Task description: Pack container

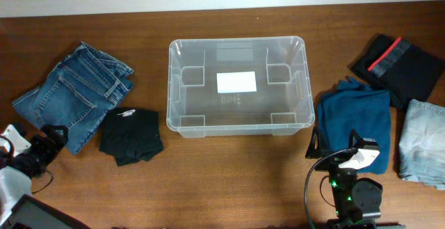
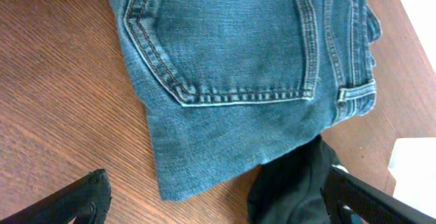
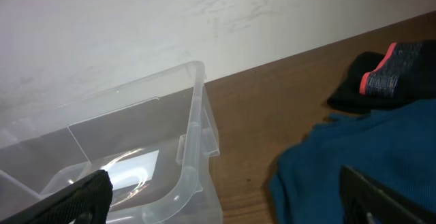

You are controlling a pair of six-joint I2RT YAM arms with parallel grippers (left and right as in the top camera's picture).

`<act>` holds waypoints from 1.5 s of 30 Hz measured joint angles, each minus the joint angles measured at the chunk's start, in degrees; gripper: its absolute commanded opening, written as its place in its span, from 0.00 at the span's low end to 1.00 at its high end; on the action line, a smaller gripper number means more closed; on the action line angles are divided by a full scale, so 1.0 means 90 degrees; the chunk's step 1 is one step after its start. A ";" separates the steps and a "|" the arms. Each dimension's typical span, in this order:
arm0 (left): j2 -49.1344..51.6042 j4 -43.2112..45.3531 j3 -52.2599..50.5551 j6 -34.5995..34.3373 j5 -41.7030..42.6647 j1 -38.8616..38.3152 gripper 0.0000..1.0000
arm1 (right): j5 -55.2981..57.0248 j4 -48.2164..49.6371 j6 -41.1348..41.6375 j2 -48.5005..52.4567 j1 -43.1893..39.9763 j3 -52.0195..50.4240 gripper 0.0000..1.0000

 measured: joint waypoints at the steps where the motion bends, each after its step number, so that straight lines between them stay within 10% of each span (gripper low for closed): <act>1: 0.0049 0.0044 -0.0005 -0.0007 0.0000 0.0000 0.99 | 0.0002 0.0000 0.0000 0.0000 0.0000 0.0000 0.98; 45: 0.1936 0.1974 0.0187 -0.1124 0.0889 -0.0029 0.99 | 0.0002 0.0000 0.0000 0.0000 0.0000 0.0000 0.98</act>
